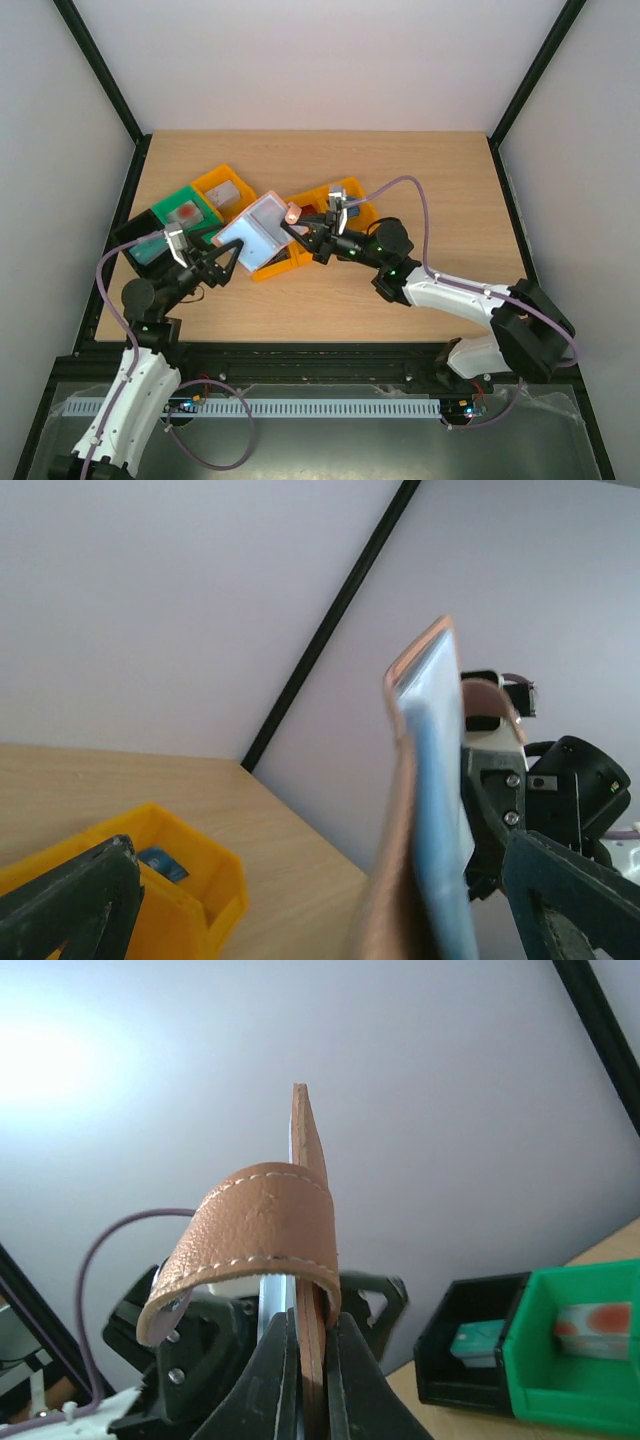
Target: Take the credit cards out of the card holder
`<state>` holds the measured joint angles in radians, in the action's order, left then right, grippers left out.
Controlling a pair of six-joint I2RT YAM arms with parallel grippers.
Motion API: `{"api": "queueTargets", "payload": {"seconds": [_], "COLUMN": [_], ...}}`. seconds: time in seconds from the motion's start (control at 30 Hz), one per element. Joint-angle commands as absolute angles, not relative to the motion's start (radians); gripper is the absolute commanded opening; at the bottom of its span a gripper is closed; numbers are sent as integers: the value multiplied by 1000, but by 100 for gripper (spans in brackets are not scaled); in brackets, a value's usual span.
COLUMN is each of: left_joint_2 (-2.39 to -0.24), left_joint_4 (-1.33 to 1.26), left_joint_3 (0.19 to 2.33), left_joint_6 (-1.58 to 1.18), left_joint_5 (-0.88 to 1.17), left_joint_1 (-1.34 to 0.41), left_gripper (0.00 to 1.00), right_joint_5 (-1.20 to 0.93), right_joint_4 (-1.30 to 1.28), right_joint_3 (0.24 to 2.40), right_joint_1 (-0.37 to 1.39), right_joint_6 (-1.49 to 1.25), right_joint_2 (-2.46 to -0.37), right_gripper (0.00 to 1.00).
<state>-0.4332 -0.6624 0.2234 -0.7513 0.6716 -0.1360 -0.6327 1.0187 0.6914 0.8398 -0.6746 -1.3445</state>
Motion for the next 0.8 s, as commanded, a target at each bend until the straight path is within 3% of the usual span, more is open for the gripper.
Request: {"api": "queueTargets", "payload": {"seconds": [0.0, 0.13, 0.2, 0.3, 0.4, 0.53, 0.67, 0.77], "left_joint_2": [-423, -423, -423, -413, -407, -404, -392, -382], "left_joint_4": [-751, -788, -826, -839, -838, -842, -753, -688], "left_joint_3": [168, 151, 153, 156, 151, 148, 169, 193], "left_joint_6": [-869, -877, -871, -842, -838, -829, -760, -620], "left_joint_5": [686, 687, 721, 762, 766, 775, 717, 712], "left_joint_1": [-156, -171, -171, -172, -173, -172, -159, -137], "left_gripper": [99, 83, 62, 19, 3, 2, 2, 2], "right_joint_5": [-662, -677, -678, -673, -667, -656, -713, -746], "right_joint_4": [1178, 1174, 1174, 1154, 1121, 1055, 954, 792], "right_joint_3": [762, 791, 795, 797, 800, 804, 826, 868], "right_joint_1": [858, 870, 871, 871, 871, 870, 815, 754], "right_joint_6": [-705, -698, -699, -679, -655, -610, -601, -543], "right_joint_2": [-1365, -1401, -1417, -1424, -1418, -1410, -1386, -1337], "right_gripper": [2, 2, 2, 2, 2, 5, 52, 69]}}
